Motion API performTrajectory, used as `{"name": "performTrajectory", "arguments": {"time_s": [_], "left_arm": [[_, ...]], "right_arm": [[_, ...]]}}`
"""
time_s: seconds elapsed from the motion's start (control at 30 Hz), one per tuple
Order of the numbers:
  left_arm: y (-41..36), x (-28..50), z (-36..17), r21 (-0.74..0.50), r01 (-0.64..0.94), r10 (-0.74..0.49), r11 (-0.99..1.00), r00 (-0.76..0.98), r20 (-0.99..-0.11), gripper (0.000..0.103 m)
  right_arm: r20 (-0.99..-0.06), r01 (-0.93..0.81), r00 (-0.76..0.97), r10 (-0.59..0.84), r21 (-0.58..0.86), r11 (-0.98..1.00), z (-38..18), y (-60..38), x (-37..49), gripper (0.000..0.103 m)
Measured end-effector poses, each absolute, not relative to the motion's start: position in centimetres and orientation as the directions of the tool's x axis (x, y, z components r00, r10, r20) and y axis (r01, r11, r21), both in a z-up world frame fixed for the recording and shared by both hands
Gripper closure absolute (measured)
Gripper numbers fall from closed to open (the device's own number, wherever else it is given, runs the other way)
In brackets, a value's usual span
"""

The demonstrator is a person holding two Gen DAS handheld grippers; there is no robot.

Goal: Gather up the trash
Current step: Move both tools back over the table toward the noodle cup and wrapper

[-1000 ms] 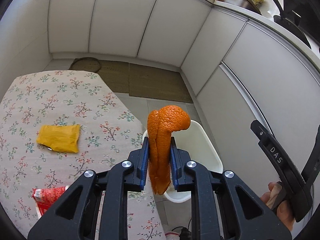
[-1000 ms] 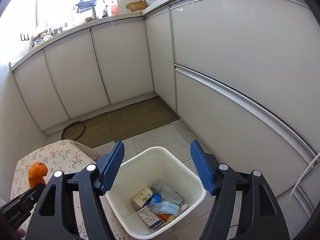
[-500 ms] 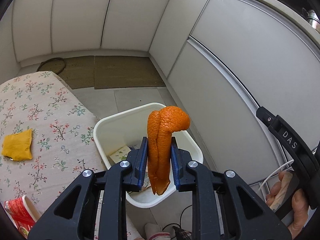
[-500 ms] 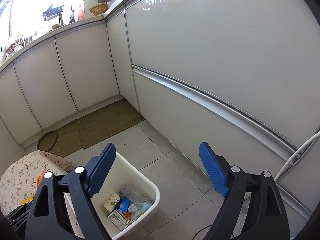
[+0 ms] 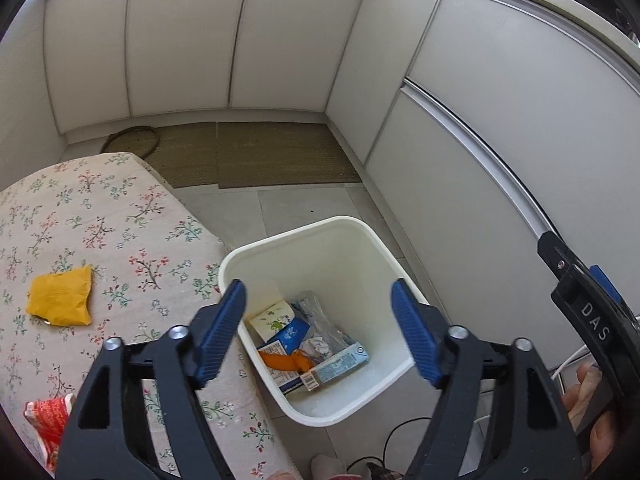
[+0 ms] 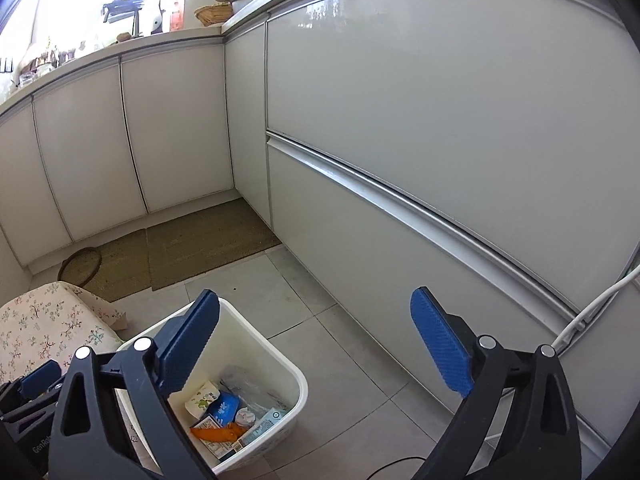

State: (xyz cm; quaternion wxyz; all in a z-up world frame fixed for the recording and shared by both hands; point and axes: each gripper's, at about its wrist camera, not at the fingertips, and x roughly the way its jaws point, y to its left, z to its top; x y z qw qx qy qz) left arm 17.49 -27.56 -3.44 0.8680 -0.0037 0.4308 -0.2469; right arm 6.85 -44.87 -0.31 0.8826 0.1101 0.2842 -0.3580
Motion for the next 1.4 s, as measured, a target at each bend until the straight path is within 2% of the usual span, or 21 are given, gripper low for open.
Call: {"name": "performTrajectory", "arguments": {"time_s": [0.03,0.43,1.0,1.2,1.4], "left_arm": [[-27.2,17.5,-3.3,-0.212,0.411,-0.420,0.886,0.521,-0.743,0.015],[-23.0,17.6,-1.9,-0.169,0.313,-0.328,0.934,0.573,-0.751,0.011],[-12.0,18.5,-1.1,-0.118,0.128,-0.172,0.985,0.598,-0.783,0.010],[-8.1,18.8,-2.0,-0.080,0.091,-0.116,0.993,0.534,-0.838,0.009],[-5.2,18.7,-5.8,-0.052,0.102,-0.087,0.993,0.380,-0.921,0.008]], "right_arm": [[-0.577,0.690,0.584,-0.571,-0.018,0.723,-0.3,-44.5,6.9,0.007],[-0.561,0.631,0.610,-0.559,-0.082,0.771,0.0,-40.5,8.0,0.007],[-0.558,0.458,0.715,-0.420,-0.081,0.885,0.8,-30.6,11.9,0.007],[-0.564,0.412,0.733,-0.381,-0.077,0.908,0.9,-27.5,13.5,0.007],[-0.587,0.371,0.739,-0.331,-0.056,0.927,0.7,-25.0,14.7,0.007]]}}
